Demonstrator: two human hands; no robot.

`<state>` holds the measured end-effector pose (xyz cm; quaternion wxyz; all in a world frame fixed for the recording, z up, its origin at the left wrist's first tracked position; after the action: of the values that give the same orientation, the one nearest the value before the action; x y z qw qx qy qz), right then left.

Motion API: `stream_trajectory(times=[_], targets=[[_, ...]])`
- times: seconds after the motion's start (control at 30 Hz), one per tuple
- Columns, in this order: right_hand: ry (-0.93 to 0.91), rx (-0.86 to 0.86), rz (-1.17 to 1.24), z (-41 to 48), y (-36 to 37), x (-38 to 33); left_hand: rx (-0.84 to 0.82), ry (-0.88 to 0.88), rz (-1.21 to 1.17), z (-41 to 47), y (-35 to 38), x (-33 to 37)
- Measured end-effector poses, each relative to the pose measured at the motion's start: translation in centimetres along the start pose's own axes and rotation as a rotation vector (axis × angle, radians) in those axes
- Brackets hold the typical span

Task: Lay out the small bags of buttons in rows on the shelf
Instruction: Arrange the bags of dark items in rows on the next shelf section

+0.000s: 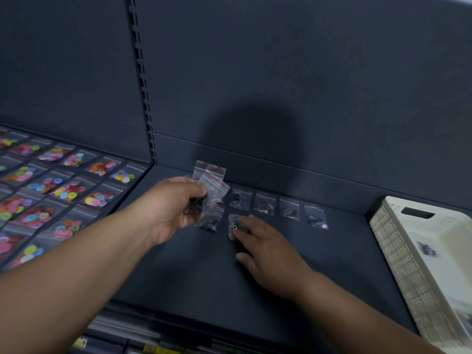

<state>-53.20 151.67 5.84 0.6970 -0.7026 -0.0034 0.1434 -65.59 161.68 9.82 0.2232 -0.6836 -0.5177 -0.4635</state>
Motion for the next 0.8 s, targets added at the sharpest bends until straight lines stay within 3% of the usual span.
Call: stream_trajectory(times=[0.33, 0.73, 0.8], targets=[[0.047, -0.154, -0.051, -0.1, 1.3, 0.2, 0.023, 0.027, 0.003, -0.2, 0.3, 0.3], [0.015, -0.081, -0.012, 0.0, 0.6, 0.2, 0.010, 0.003, 0.034, -0.4, 1.2, -0.4], [0.003, 0.004, 0.023, 0.0, -0.4, 0.1, 0.007, 0.002, 0.043, -0.4, 1.5, -0.5]])
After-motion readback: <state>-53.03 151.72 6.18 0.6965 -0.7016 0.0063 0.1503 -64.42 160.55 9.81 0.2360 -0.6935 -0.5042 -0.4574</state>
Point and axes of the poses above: each hand's wrist, its own z-axis towards the middle knuckle, its own y-axis out of the palm, x = y × z, the point moved 9 cm from there along z, towards the middle knuckle, and after that the axes turned 5 degrees about -y, right-handed, at the moved point
